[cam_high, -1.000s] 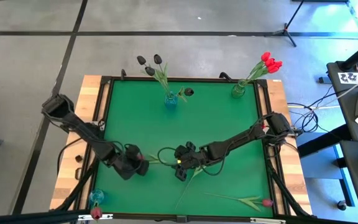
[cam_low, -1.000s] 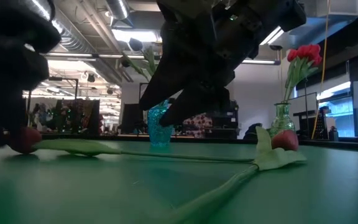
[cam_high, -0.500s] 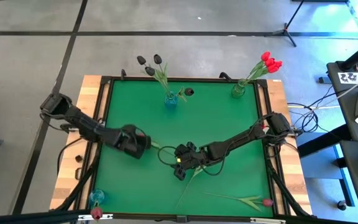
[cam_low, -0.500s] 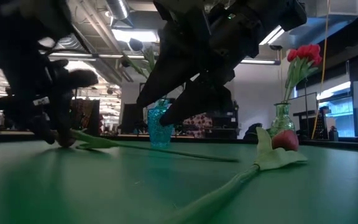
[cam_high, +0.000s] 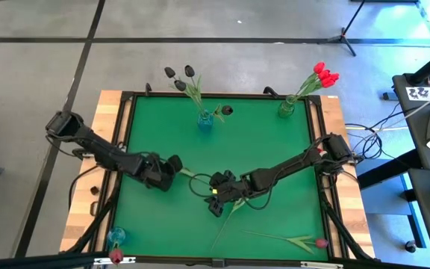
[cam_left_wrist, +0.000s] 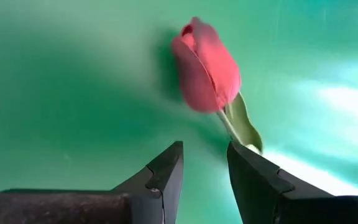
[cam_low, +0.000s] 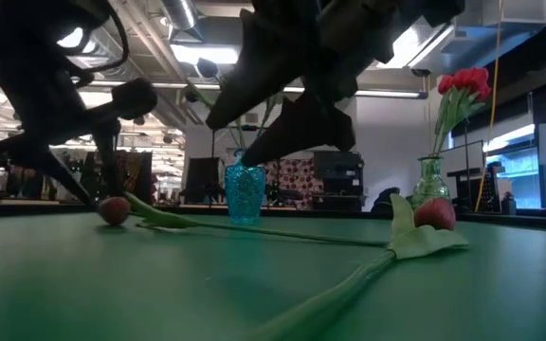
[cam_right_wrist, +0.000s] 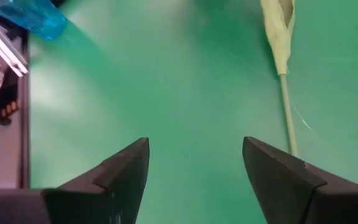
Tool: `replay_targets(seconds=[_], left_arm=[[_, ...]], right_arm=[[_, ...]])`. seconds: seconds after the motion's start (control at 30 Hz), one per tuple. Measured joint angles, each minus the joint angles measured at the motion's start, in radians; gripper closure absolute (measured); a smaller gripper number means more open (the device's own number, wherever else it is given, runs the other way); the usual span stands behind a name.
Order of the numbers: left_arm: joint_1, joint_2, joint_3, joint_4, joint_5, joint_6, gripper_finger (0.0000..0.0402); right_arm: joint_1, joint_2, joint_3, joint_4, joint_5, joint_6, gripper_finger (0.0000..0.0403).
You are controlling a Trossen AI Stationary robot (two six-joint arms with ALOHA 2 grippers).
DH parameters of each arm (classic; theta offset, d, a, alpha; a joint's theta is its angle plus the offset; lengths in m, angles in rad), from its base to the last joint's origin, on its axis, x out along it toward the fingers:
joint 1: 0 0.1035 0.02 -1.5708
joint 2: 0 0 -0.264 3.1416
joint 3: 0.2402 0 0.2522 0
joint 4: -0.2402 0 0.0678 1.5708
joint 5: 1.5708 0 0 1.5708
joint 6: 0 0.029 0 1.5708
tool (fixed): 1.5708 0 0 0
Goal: Sort flowers into vase by color
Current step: Put the pink tulip into the bottom blue vase
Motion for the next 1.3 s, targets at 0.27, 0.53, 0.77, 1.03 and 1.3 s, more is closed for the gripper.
replay_targets(seconds=[0.27,0.53,0.77,1.03,1.3], left_arm=[[0.012,0.015,0.000,0.087,-0.073,-0.123,0.0280],[0.070,0.045,0.000,0.147,-0.004,-0.119,0.0280],[0.083,0.060,0.001,0.142,0.020,-0.125,0.0280],[0.155,0.130,0.005,0.178,0.074,-0.124,0.0280],[0.121,0.098,0.002,0.216,0.124,-0.119,0.0280]], right_arm=[[0.000,0.000,0.014,-0.032,0.017,-0.004,0.0146],[0.000,0.000,0.014,-0.034,0.018,-0.001,0.0146],[0.000,0.001,0.014,-0.037,0.029,0.018,0.0146],[0.000,0.001,0.014,-0.038,0.036,0.018,0.0146],[0.000,0.001,0.014,-0.039,0.046,0.025,0.0146]])
